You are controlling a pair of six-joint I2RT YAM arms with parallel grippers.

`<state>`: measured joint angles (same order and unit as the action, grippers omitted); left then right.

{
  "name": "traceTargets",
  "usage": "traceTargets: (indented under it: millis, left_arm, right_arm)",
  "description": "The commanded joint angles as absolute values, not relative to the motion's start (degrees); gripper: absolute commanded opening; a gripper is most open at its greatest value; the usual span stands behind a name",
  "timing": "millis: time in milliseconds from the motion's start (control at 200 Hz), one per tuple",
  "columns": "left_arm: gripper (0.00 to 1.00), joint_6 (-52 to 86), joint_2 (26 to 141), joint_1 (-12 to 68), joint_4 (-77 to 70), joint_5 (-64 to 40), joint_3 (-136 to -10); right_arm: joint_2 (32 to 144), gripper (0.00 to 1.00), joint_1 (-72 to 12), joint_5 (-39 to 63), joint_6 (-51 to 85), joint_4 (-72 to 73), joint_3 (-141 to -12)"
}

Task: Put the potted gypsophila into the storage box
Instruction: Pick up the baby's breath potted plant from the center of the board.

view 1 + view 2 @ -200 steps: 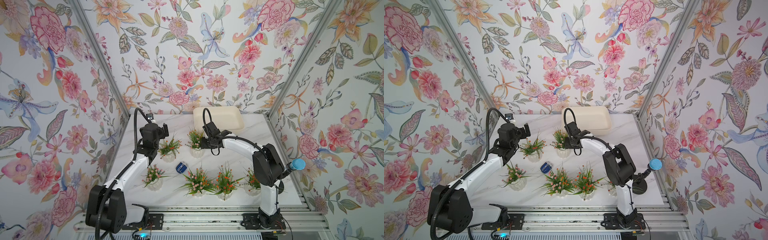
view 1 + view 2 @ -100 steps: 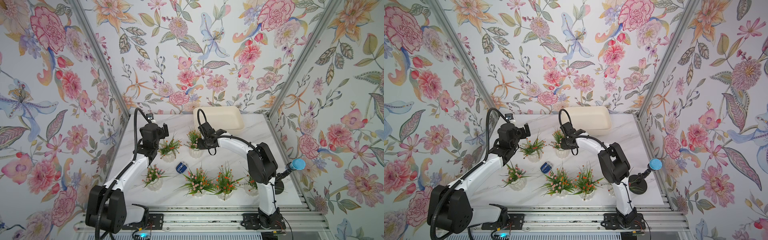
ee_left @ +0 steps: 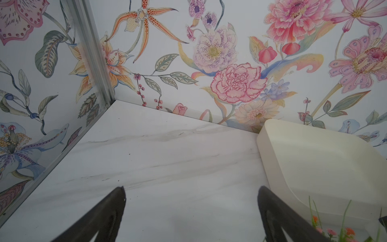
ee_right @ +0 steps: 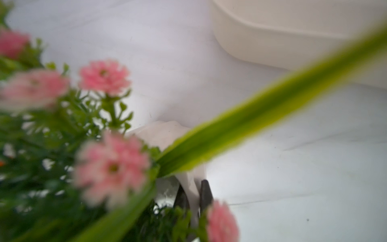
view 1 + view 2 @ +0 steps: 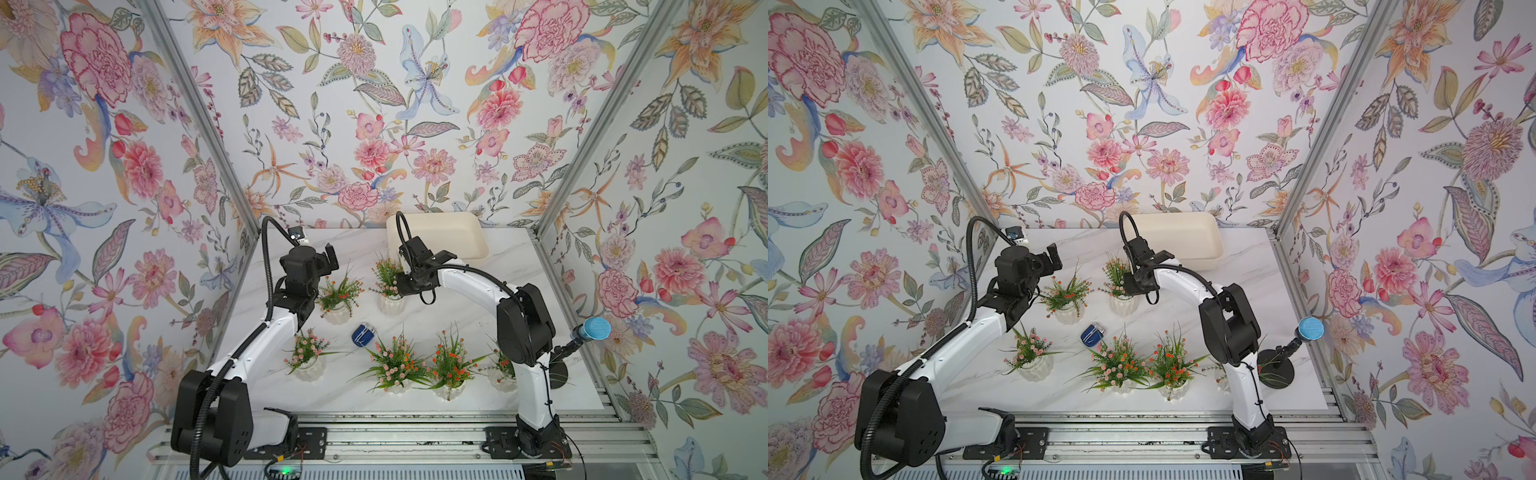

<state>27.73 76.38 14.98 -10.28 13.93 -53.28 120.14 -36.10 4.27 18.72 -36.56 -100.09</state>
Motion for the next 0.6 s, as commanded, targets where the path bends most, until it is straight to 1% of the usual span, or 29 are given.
traceTargets:
  millis: [0, 330, 440, 595]
  left_arm:
    - [1.0, 30.9, 77.5, 17.81, -12.3, 18.25, -56.17]
    - [1.0, 32.98, 84.98, 25.35, -12.9, 20.89, -64.14]
    - [1.0, 34.44, 86.92, 26.45, -13.91, 19.48, -65.42]
    - [1.0, 35.51, 89.22, 28.7, -13.36, 18.44, -68.15]
  right_arm:
    - [118.53, 0.0, -33.36, 9.37, 14.6, -36.17, -103.81]
    - [114.36, 0.0, -25.83, 16.11, 11.42, -36.35, -109.91]
    - [113.43, 0.0, -23.05, 18.72, 12.2, -36.32, -112.91]
    - [114.61, 0.0, -19.53, 18.46, 12.01, -36.36, -118.06]
